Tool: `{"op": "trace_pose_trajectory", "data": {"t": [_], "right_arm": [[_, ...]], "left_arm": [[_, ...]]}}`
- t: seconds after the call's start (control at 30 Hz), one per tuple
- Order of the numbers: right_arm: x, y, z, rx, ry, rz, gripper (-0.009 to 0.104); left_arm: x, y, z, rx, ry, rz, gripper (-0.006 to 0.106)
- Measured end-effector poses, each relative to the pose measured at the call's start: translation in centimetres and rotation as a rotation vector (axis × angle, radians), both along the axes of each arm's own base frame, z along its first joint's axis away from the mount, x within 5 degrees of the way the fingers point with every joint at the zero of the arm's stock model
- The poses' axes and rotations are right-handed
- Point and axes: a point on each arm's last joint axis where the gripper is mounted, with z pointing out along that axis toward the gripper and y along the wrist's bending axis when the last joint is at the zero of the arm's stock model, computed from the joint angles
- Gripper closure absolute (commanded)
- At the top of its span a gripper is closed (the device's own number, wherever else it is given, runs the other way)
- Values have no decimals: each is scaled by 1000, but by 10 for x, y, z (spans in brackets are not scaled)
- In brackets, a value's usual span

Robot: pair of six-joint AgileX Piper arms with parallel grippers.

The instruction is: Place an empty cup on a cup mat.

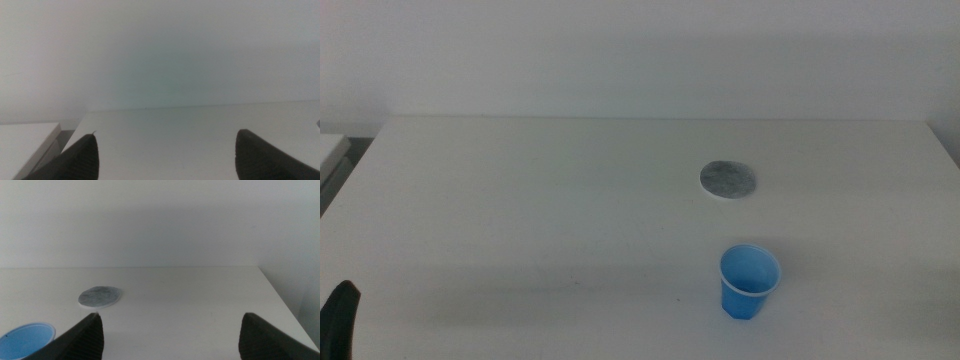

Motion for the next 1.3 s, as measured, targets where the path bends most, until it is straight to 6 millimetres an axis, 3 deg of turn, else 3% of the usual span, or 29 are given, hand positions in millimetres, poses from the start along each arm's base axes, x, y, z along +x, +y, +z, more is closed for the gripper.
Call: {"op": "trace_pose_trajectory", "data": {"t": [0.43, 0.6, 0.8, 1.07, 1.3], "right_arm": [[-1, 0, 2, -38, 30, 3, 3], [0, 0, 36, -46, 29, 4, 3], [20, 1, 79, -41, 176, 6, 3], [68, 6, 121, -4, 548, 7, 3], [106, 26, 154, 90, 754, 18, 3]], "left_arm": [[0, 0, 0, -2, 0, 0, 7], [0, 0, 0, -2, 0, 0, 7], [0, 0, 0, 0, 0, 0, 7], [0, 0, 0, 0, 0, 0, 7], [0, 0, 0, 0, 0, 0, 7]]}}
